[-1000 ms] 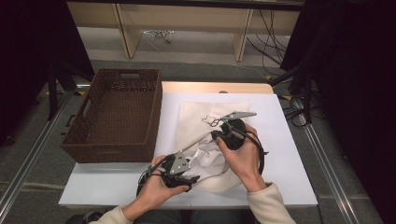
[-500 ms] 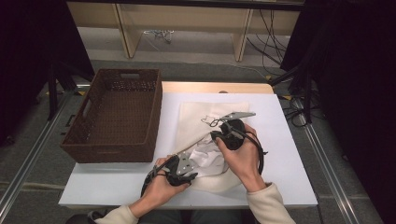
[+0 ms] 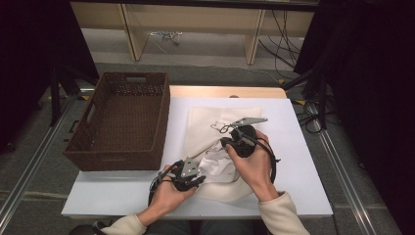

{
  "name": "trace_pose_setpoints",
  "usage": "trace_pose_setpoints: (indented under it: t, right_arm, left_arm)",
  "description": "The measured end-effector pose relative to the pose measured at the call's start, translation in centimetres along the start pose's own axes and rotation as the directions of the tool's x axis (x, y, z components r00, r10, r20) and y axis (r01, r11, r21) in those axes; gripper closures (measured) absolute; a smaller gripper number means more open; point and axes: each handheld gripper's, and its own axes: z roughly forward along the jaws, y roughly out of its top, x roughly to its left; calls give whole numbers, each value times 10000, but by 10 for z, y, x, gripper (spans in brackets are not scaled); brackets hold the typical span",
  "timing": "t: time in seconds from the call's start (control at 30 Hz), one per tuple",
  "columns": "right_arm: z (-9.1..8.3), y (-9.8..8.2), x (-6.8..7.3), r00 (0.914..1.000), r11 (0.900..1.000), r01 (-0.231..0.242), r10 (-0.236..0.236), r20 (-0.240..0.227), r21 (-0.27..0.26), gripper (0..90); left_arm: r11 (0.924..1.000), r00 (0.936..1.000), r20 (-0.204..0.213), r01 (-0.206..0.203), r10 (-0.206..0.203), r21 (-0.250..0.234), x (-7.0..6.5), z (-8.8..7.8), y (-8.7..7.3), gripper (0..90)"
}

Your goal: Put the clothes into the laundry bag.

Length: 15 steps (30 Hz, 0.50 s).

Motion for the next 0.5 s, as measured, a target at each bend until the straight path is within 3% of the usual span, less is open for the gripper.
trace_pose_setpoints:
  t: [0.17, 0.27, 0.3, 0.37, 0.47, 0.5]
  right_arm:
    - [-1, 0, 1, 9998, 9997, -222, 222, -18, 117, 881]
    - [-1, 0, 1, 9994, 9994, -326, 327, -122, 87, 881]
    - [-2, 0, 2, 9995, 9994, -325, 325, 21, 74, 881]
    - [-2, 0, 2, 9995, 9994, -324, 324, 2, 100, 881]
    - [-2, 1, 0, 10000, 10000, -54, 54, 21, 15, 881]
    - [-2, 1, 0, 10000, 10000, -70, 70, 8, 13, 881]
  left_arm:
    - [9993, 9997, 94, 240, -237, -270, -1, 0, 1, 795]
    - [9991, 9998, 129, 129, -124, -415, -1, -2, 2, 803]
    - [9980, 9989, 268, 401, -388, -488, -2, -3, 3, 805]
    - [9978, 9990, 256, 367, -353, -548, -2, -4, 4, 807]
    - [9931, 9968, 443, 698, -659, -947, -5, -7, 9, 808]
    - [9940, 9980, 459, 472, -428, -986, -3, -8, 11, 808]
